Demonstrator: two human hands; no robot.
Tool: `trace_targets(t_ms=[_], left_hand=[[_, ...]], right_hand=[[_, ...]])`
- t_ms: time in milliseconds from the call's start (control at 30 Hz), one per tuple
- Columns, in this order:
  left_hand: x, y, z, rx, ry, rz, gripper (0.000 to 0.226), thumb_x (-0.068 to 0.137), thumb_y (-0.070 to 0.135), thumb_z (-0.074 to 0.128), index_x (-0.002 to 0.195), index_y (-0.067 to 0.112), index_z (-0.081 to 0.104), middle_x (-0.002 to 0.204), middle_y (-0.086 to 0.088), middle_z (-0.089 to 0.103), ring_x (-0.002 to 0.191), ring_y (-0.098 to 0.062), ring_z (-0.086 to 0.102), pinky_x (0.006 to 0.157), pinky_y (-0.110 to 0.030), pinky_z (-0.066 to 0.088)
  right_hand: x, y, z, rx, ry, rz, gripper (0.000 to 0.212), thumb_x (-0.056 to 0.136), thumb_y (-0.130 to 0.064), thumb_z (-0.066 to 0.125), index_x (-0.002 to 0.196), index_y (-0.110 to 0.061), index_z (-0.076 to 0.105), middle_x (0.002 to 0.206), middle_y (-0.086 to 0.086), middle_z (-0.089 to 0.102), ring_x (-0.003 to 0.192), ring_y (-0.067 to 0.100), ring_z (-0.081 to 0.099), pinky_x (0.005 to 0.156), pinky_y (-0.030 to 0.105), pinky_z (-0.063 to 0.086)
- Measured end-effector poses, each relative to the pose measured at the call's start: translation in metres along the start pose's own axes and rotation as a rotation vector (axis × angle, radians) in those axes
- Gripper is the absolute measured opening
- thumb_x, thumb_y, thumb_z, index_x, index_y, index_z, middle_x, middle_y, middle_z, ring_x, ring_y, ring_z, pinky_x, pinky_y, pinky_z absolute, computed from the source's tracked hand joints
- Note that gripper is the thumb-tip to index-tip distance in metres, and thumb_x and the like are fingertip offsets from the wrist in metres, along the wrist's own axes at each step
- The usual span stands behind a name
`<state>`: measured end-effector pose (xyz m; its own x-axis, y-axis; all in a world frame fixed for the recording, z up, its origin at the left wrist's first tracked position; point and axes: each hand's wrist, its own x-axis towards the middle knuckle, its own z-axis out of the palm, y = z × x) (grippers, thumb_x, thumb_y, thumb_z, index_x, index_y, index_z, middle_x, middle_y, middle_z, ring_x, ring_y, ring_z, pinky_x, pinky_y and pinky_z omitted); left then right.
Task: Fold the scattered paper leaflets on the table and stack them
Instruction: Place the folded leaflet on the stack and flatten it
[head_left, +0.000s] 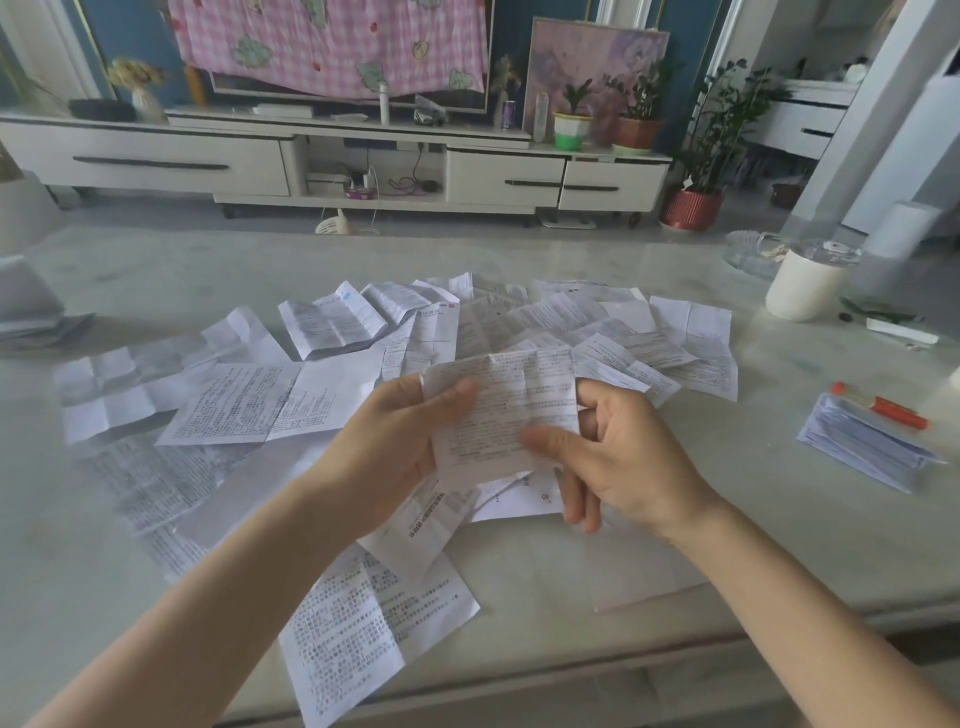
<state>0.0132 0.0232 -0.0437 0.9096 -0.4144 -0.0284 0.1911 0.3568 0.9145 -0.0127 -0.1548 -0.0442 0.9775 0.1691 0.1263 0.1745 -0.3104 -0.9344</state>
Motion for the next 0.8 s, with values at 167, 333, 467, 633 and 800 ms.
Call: trace_targets(t_ms=[167, 333, 467, 633, 800], left_hand=[[0.002, 0.0, 0.004, 0.055, -0.003, 0.031, 0.025, 0.077, 0.017, 0.052, 0.092, 0.006, 0.067, 0.087, -0.007, 0.074, 0.081, -0.018, 0.071, 0.066, -0.027, 0.058], [0.011, -0.001, 0.018, 0.26, -0.02, 0.018, 0.022, 0.082, 0.02, 0.053, 0.093, 0.01, 0.068, 0.089, -0.005, 0.074, 0.084, -0.019, 0.07, 0.078, -0.035, 0.058], [0.026, -0.011, 0.052, 0.328, 0.114, 0.01, 0.017, 0.093, 0.014, 0.052, 0.086, 0.013, 0.068, 0.084, -0.005, 0.07, 0.079, -0.022, 0.067, 0.084, -0.046, 0.052], [0.051, -0.029, 0.1, 0.486, 0.448, 0.308, 0.041, 0.093, 0.034, 0.051, 0.064, 0.005, 0.046, 0.062, -0.002, 0.04, 0.059, -0.014, 0.037, 0.057, -0.029, 0.033], [0.067, -0.042, 0.12, 0.721, 0.502, 0.716, 0.043, 0.098, 0.023, 0.043, 0.058, 0.026, 0.029, 0.048, 0.009, 0.04, 0.048, -0.005, 0.034, 0.047, -0.019, 0.025]], right_hand=[[-0.002, -0.002, -0.006, 0.068, 0.032, 0.001, 0.013, 0.09, -0.011, 0.059, 0.078, -0.014, 0.064, 0.053, 0.005, 0.063, 0.029, 0.018, 0.048, 0.03, 0.019, 0.032], [0.002, 0.001, -0.019, 0.038, 0.156, 0.036, 0.066, 0.092, -0.053, 0.04, 0.081, 0.01, 0.055, 0.07, 0.018, 0.06, 0.065, 0.029, 0.056, 0.066, 0.039, 0.046], [0.005, 0.012, -0.023, -0.188, 0.592, -0.163, 0.049, 0.096, -0.029, 0.049, 0.055, -0.018, 0.025, 0.048, -0.01, 0.024, 0.047, 0.006, 0.029, 0.048, 0.016, 0.026], [0.007, 0.024, -0.047, -0.258, 0.812, -0.344, 0.045, 0.095, -0.023, 0.052, 0.056, -0.025, 0.029, 0.047, -0.01, 0.028, 0.047, 0.005, 0.03, 0.046, 0.014, 0.025], [0.006, 0.029, -0.055, -0.065, 0.944, -0.356, 0.048, 0.097, -0.02, 0.048, 0.054, -0.029, 0.028, 0.042, -0.011, 0.035, 0.045, 0.003, 0.031, 0.046, 0.015, 0.025]])
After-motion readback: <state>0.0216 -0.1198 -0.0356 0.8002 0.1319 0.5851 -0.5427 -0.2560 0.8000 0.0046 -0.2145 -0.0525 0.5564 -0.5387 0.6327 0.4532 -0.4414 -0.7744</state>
